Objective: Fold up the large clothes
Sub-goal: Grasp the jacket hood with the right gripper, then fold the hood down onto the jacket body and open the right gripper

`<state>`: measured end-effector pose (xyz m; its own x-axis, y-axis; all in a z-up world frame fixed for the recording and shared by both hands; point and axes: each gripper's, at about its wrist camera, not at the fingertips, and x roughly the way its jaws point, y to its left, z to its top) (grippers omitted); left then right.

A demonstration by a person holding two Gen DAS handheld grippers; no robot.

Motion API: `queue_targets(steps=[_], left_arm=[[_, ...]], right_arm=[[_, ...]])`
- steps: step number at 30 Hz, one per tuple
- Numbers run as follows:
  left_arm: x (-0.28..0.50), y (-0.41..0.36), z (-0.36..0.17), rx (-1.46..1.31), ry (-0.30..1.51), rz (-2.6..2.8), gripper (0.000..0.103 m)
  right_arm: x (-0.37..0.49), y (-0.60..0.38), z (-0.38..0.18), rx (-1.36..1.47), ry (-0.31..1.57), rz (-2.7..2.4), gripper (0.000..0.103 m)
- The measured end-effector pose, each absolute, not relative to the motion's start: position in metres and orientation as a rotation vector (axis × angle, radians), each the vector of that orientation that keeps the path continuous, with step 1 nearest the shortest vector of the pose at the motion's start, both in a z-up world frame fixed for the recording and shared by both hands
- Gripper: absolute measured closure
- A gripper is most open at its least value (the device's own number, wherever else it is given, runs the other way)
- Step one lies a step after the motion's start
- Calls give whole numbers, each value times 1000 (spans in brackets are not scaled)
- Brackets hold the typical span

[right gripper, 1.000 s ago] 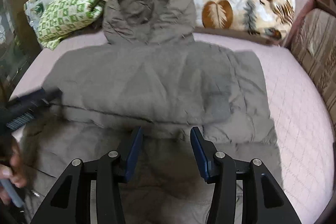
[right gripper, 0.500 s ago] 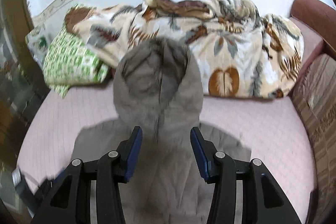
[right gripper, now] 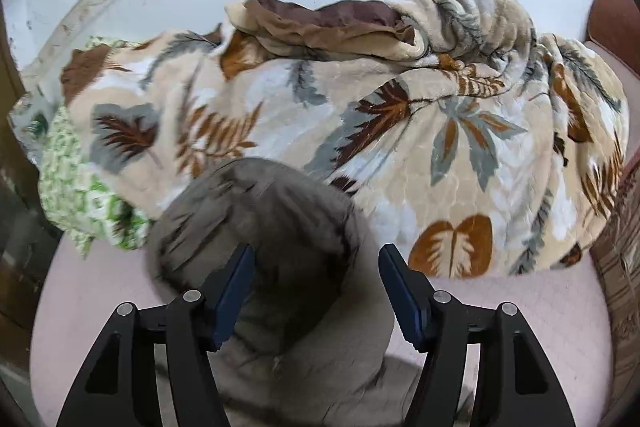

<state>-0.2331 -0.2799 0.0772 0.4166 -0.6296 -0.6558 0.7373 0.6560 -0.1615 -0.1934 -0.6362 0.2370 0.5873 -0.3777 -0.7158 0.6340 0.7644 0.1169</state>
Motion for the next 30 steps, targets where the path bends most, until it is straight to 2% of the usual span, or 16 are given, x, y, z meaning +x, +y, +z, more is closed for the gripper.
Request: queue_targets(steps=[4, 6, 8, 9, 10, 11, 12, 30], left_arm=[[-238, -287, 72, 200, 737, -873, 36], [-237, -289, 69, 206, 745, -872, 36], [-234, -291, 66, 201, 758, -871, 36], [-233, -292, 66, 198, 762, -872, 36], [-232, -292, 66, 195, 765, -872, 36], [-231, -292, 66, 188, 768, -870, 36], [-231, -291, 66, 184, 769, -868, 36], [-233, -268, 99, 111, 729, -864, 36]], right_arm=[[-169, -652, 226, 321, 738, -619, 33], [-157, -656, 220, 287, 743, -623, 23], [-148, -658, 212, 252, 748, -630, 22], [-145, -660, 207, 245, 753, -618, 26], [-143, -660, 203, 251, 759, -602, 41], [-142, -660, 198, 261, 771, -571, 87], [-141, -658, 195, 243, 787, -572, 94], [-285, -530, 265, 91, 595, -458, 96]])
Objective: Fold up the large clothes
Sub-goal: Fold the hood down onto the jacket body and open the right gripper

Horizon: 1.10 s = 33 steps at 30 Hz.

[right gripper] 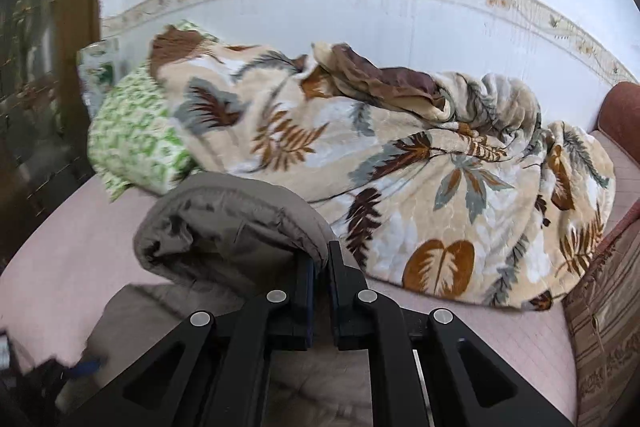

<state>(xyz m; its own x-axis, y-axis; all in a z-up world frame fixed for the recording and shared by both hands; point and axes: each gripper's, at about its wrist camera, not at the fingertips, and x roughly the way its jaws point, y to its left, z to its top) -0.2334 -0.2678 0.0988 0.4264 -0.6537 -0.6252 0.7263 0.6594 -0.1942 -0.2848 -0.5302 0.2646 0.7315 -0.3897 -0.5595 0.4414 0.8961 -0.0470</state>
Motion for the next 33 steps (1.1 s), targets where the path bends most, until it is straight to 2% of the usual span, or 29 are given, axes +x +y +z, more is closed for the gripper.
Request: queue_targets(steps=[11, 17, 21, 26, 29, 33], left_arm=[[-226, -244, 119, -1, 718, -857, 36], [-227, -243, 121, -11, 717, -862, 36], [-237, -255, 117, 8, 717, -898, 36], [-266, -286, 107, 107, 693, -993, 36], [-278, -305, 91, 218, 693, -968, 36], [-277, -307, 87, 225, 708, -964, 36]], right_arm=[[-383, -430, 243, 79, 573, -387, 96], [-411, -371, 168, 104, 693, -360, 96], [-416, -367, 104, 151, 804, -361, 96], [-410, -372, 65, 197, 869, -357, 101], [-408, -370, 56, 202, 880, -362, 101], [-423, -378, 87, 274, 772, -349, 100]])
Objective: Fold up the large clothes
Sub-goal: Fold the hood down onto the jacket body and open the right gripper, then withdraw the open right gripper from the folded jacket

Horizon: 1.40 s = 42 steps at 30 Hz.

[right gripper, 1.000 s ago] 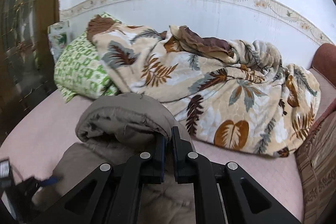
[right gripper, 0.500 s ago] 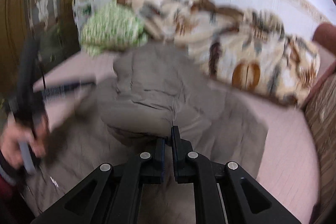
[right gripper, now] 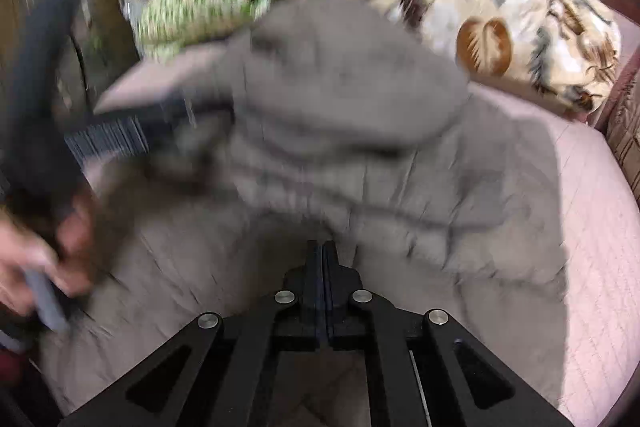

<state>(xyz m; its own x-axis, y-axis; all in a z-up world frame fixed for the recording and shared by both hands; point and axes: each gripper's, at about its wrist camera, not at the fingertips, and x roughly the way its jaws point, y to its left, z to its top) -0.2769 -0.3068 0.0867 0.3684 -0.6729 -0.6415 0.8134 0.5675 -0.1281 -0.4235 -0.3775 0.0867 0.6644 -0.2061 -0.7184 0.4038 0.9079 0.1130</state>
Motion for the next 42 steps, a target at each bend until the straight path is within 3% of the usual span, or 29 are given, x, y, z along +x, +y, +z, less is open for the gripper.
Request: queue_targets(steps=[5, 9, 21, 28, 31, 32, 42], left_arm=[[-259, -299, 105, 127, 670, -932, 36], [-244, -313, 110, 95, 685, -919, 36], [-233, -352, 53, 305, 830, -830, 34], [-240, -337, 82, 193, 779, -886, 34], [-247, -330, 95, 155, 735, -918, 34], [-250, -330, 96, 154, 727, -925, 34], [-264, -357, 56, 368, 777, -877, 34]], right_arm=[[-417, -420, 147, 307, 609, -365, 100], [-387, -462, 160, 344, 558, -379, 99], [-325, -475, 44, 473, 820, -376, 99], [-345, -471, 73, 496, 762, -343, 99], [-369, -462, 97, 469, 689, -359, 83], [-373, -460, 99, 454, 684, -365, 73], [-369, -463, 50, 489, 798, -404, 72]])
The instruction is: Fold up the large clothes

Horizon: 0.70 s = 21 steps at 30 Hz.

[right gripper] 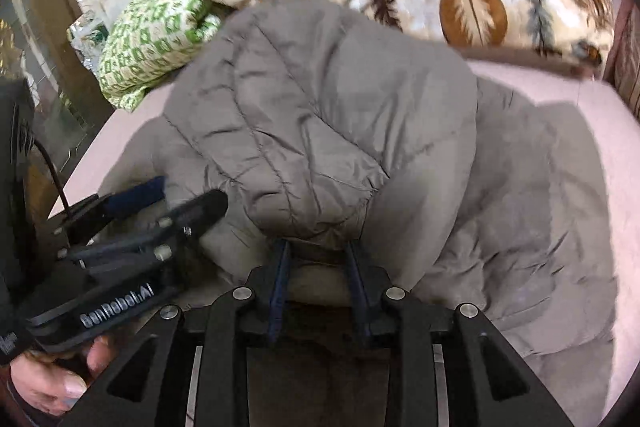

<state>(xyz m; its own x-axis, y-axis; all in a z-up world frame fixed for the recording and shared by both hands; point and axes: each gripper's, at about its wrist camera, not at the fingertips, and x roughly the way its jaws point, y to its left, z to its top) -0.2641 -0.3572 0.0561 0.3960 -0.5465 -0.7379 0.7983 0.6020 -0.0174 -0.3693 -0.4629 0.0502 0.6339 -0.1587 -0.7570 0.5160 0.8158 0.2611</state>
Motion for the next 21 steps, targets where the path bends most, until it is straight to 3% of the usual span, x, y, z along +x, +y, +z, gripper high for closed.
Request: queue_targets(steps=[13, 21], left_arm=[[-262, -349, 56, 312, 766, -899, 33], [-255, -331, 79, 224, 723, -887, 33]], right_arm=[[-364, -453, 55, 421, 813, -401, 71], [-393, -457, 91, 421, 692, -418, 72]])
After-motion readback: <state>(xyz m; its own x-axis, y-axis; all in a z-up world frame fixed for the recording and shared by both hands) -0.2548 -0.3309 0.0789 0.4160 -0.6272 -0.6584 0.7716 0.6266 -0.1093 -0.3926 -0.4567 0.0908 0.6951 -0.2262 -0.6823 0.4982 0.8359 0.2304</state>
